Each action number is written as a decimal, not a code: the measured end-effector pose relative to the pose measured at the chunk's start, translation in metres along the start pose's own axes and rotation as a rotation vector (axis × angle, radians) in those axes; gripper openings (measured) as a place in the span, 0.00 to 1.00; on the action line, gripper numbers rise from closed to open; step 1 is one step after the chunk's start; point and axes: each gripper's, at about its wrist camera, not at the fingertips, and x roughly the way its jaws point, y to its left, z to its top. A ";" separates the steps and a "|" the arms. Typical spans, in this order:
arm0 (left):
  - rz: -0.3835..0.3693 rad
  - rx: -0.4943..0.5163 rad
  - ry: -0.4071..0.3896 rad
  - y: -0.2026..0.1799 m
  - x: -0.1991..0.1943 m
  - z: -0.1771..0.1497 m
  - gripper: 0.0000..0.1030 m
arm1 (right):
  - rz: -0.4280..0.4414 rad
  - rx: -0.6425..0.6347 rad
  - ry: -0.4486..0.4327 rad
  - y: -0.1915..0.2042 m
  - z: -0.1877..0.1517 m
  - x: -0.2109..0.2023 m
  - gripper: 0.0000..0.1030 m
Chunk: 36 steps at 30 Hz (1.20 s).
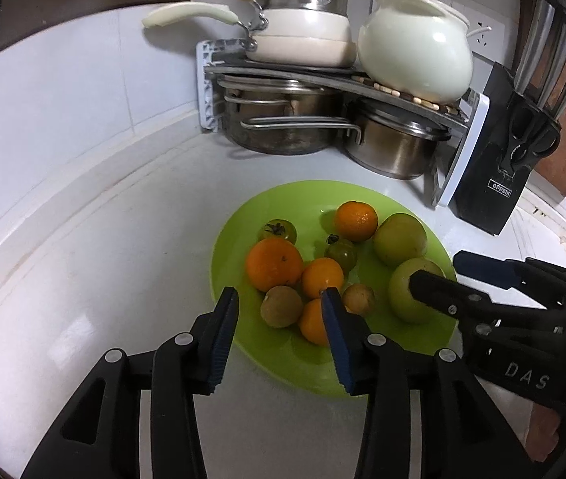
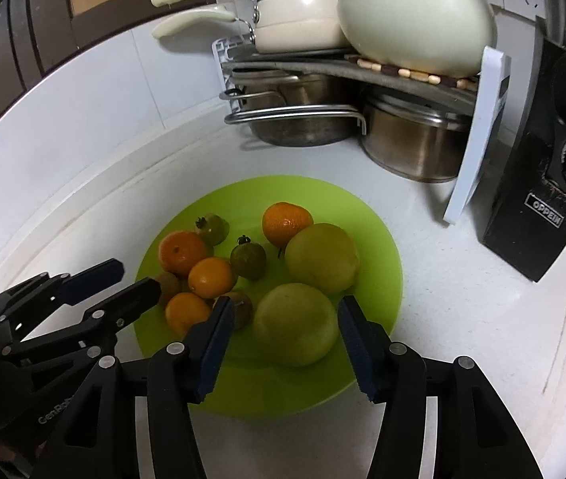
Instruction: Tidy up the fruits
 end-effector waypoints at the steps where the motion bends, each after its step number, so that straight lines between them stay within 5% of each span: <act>1: 0.009 -0.002 -0.001 0.000 -0.004 -0.001 0.42 | -0.003 0.002 -0.008 0.000 0.000 -0.003 0.53; 9: 0.050 -0.011 -0.040 -0.008 -0.050 -0.012 0.52 | -0.012 0.003 -0.060 0.001 -0.010 -0.047 0.53; 21: 0.106 0.006 -0.140 -0.027 -0.128 -0.040 0.69 | -0.062 0.010 -0.201 0.006 -0.054 -0.133 0.74; 26: 0.141 0.011 -0.182 -0.039 -0.163 -0.059 0.84 | -0.057 0.012 -0.230 0.006 -0.074 -0.166 0.81; 36: 0.209 -0.032 -0.222 -0.071 -0.220 -0.102 0.97 | -0.042 -0.033 -0.275 -0.002 -0.116 -0.227 0.86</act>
